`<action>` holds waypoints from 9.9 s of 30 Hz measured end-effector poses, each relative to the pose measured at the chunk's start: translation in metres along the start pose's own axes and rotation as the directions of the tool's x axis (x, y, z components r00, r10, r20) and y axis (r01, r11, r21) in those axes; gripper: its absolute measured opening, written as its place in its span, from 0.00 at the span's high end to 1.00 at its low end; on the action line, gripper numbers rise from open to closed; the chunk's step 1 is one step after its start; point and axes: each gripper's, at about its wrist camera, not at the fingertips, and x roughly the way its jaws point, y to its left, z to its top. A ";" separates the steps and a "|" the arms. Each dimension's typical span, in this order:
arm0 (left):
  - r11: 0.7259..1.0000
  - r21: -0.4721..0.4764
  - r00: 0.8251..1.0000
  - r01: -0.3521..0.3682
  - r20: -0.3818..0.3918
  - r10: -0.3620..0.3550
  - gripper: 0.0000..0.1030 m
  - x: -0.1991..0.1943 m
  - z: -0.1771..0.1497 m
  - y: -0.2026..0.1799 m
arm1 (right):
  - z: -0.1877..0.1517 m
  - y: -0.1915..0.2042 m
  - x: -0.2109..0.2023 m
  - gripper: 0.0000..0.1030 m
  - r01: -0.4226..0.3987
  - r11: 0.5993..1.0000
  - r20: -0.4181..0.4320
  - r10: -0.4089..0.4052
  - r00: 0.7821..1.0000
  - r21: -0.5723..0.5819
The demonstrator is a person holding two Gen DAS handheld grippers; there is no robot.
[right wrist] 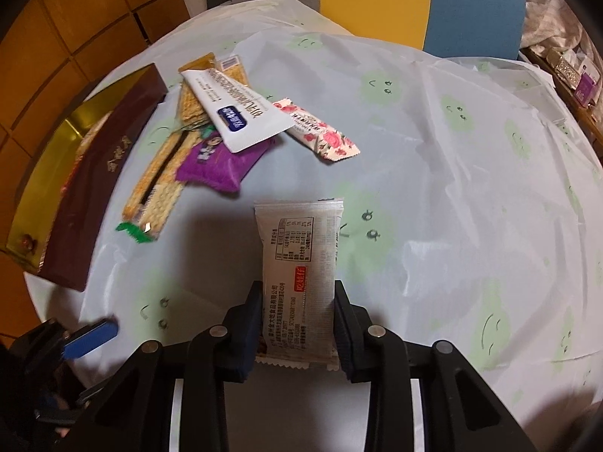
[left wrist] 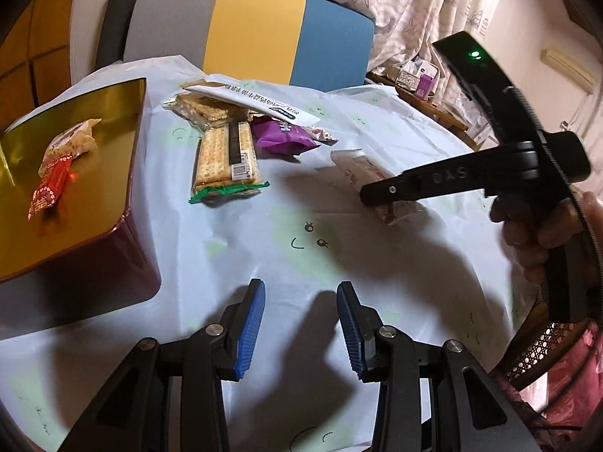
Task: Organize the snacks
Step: 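Carry the white sachet into the gold tin and open the right tool, then grasp the white-and-gold stick packet with the right tool and lift it, then grasp the cracker pack with the black stripe with the left tool, then carry the cracker pack into the gold tin and open the left tool, then lower the stick packet into the gold tin and open the right tool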
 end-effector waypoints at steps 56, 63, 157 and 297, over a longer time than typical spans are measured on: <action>0.998 0.058 0.998 -0.005 0.057 0.001 0.54 0.000 -0.010 -0.001 | 0.080 0.042 -0.008 0.65 -0.150 0.957 0.054 0.168 0.984 -0.247; 0.998 0.061 0.999 -0.004 0.055 0.000 0.54 0.000 -0.009 -0.001 | 0.119 0.038 0.009 0.60 -0.078 0.965 0.068 0.097 0.993 -0.249; 0.971 0.046 0.936 -0.235 -0.257 0.239 0.62 0.072 0.140 0.023 | 0.034 -0.045 0.007 0.59 0.077 0.974 -0.001 -0.079 0.997 -0.212; 0.998 0.016 0.997 0.066 0.034 -0.066 0.49 -0.003 -0.008 0.007 | 0.124 0.183 0.027 0.68 -0.394 0.885 -0.160 0.364 0.917 -0.248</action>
